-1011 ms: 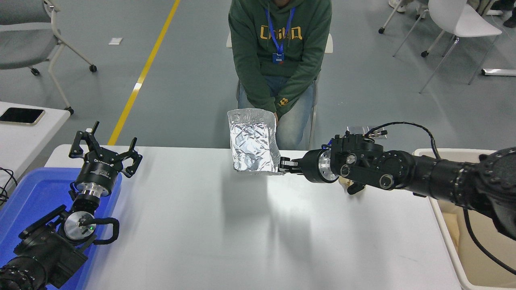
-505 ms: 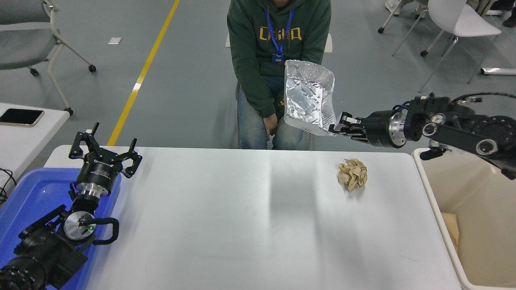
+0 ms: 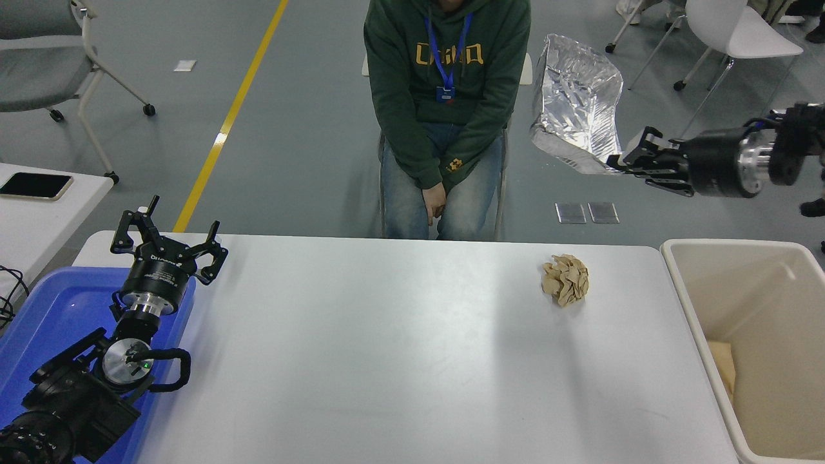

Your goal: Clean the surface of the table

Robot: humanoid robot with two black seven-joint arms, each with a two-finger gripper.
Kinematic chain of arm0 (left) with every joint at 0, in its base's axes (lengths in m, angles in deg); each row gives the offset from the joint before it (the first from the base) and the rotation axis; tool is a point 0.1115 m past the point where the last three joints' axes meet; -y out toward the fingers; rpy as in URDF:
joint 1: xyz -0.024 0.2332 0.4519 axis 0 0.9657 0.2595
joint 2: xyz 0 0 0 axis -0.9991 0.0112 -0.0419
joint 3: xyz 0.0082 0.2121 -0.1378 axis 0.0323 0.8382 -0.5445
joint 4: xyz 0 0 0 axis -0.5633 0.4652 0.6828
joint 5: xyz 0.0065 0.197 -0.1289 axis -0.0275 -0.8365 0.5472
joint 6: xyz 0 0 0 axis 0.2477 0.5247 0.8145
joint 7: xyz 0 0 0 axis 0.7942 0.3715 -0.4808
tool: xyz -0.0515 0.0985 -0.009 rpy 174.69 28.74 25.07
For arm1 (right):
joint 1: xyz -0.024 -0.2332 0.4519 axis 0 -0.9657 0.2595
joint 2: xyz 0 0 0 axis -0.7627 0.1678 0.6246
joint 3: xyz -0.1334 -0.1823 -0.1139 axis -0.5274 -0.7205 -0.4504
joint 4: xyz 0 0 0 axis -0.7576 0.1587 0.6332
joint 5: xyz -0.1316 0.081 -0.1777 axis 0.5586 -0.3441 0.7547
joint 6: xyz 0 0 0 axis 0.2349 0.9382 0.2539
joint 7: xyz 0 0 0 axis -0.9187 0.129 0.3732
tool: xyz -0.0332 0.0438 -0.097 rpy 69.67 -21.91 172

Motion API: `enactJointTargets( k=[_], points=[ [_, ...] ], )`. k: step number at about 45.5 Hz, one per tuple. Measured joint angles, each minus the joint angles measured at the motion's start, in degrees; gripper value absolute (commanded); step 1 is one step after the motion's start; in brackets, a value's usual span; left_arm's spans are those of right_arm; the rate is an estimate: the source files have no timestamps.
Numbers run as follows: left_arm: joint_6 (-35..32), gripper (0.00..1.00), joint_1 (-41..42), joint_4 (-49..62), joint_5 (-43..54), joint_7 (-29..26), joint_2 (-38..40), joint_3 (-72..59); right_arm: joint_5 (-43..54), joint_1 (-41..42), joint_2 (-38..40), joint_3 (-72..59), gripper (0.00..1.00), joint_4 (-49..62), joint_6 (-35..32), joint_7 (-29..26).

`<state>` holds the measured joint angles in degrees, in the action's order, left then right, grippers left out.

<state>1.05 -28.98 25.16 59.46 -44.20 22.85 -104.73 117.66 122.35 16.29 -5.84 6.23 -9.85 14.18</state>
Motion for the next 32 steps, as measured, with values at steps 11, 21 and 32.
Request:
enactJointTargets(
  k=[11,21,32],
  points=[
    [0.0,1.0,0.0,0.0,0.0,0.0,0.0,0.0,0.12,0.98,2.89,0.89,0.0,-0.13,-2.27,0.02],
    [0.0,1.0,0.0,0.0,-0.01,0.0,0.0,0.0,0.29,1.21,3.89,1.01,0.0,0.18,-3.08,0.0],
    [0.0,1.0,0.0,0.0,0.01,0.0,0.0,0.0,0.57,0.96,4.21,0.53,0.0,2.38,-3.2,-0.17]
  ],
)
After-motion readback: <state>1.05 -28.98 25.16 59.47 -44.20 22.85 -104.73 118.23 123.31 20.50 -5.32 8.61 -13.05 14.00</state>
